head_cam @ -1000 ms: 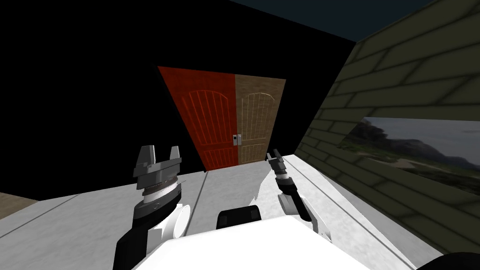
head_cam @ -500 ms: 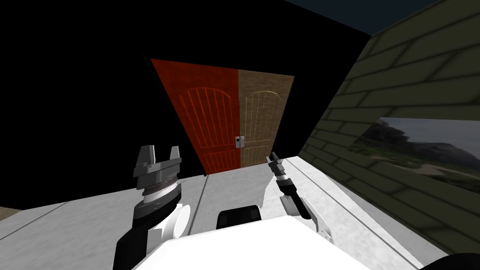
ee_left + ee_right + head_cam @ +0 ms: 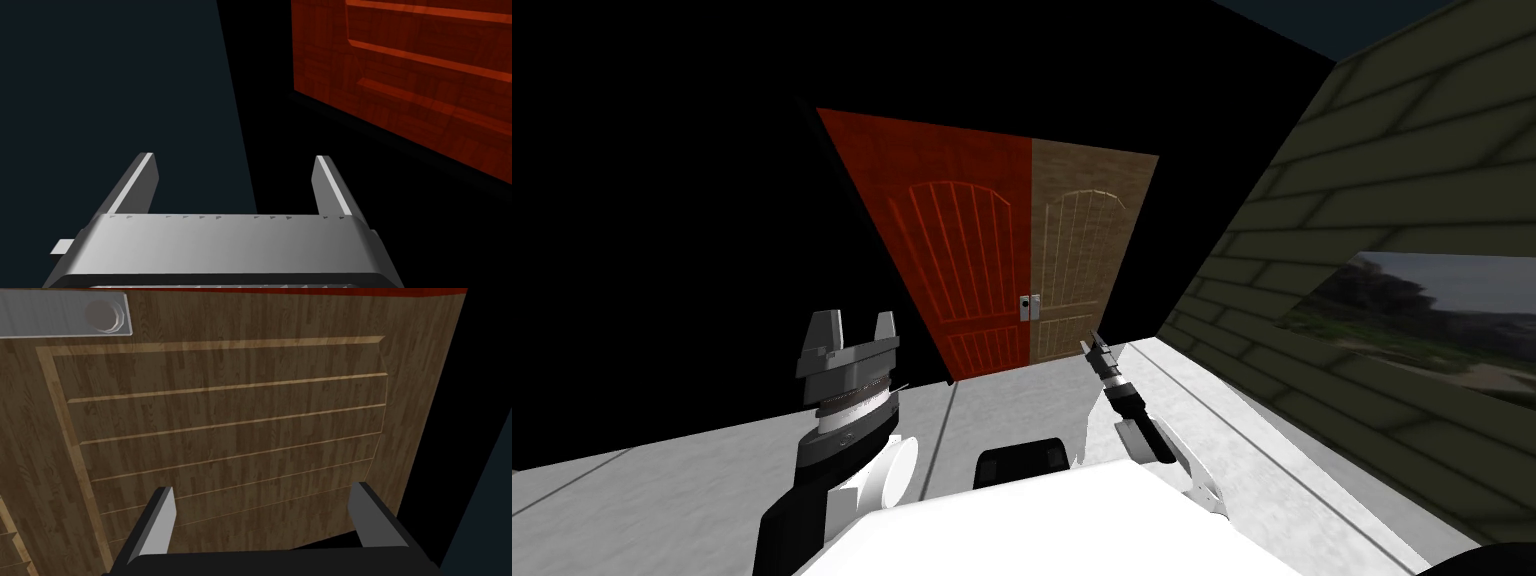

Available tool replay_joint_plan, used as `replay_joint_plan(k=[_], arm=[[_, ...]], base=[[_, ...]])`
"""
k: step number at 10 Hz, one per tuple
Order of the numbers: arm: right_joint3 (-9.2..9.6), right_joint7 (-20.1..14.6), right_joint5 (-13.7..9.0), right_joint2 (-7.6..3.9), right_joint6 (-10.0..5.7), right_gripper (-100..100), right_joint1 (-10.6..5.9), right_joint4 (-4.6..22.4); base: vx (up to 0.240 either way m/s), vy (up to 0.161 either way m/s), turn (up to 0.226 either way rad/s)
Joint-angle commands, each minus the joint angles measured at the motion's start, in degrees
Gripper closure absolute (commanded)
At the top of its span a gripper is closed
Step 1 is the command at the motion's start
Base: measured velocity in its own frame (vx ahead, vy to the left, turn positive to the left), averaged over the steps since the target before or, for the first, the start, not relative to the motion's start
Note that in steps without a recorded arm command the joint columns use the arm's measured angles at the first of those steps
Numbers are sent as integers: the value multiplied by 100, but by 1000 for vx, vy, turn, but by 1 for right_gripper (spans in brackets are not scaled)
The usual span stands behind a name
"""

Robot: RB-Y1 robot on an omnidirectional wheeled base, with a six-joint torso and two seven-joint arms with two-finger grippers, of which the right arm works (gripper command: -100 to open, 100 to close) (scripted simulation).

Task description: Pull the door open

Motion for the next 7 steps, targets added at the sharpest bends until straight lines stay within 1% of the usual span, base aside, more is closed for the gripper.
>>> replay_joint_plan(k=[1,4,5,7], arm=[[3,-137,44,-115,44,-100,-31,207],[0,-365,114,-323,91,-100,-111,603],[-1,-402,125,-357,99,-100,-125,668],[-2,-539,167,-479,127,-100,-175,904]], base=[[218,113,-4],[205,93,0],[143,100,-6],[152,98,0]])
